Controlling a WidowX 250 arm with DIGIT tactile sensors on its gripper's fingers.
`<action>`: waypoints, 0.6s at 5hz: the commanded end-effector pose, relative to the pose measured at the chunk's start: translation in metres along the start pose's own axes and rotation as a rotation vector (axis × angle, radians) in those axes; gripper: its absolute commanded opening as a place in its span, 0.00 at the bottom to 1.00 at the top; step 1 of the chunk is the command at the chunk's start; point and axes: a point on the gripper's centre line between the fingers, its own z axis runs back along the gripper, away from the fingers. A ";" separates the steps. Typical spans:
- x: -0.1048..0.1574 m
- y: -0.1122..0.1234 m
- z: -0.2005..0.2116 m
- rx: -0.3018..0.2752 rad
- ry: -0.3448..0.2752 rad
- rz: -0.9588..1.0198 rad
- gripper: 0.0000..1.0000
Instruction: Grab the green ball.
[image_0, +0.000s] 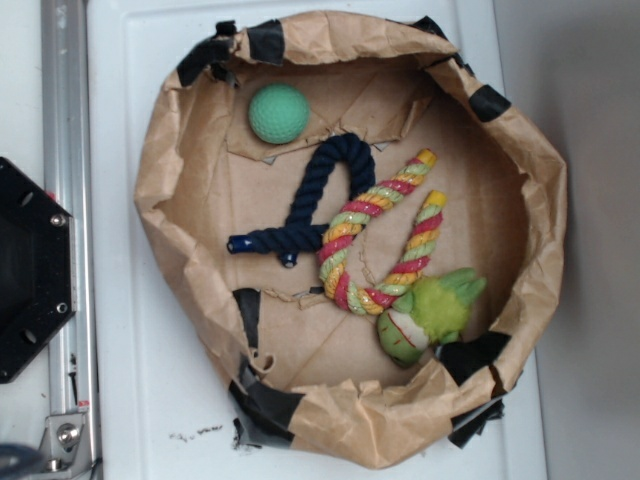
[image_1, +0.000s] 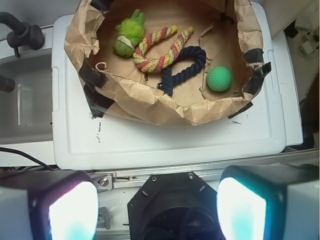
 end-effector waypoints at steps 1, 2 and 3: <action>0.000 0.000 0.000 0.000 0.000 0.000 1.00; 0.042 0.024 -0.043 0.082 0.023 -0.122 1.00; 0.081 0.025 -0.077 0.136 0.018 -0.379 1.00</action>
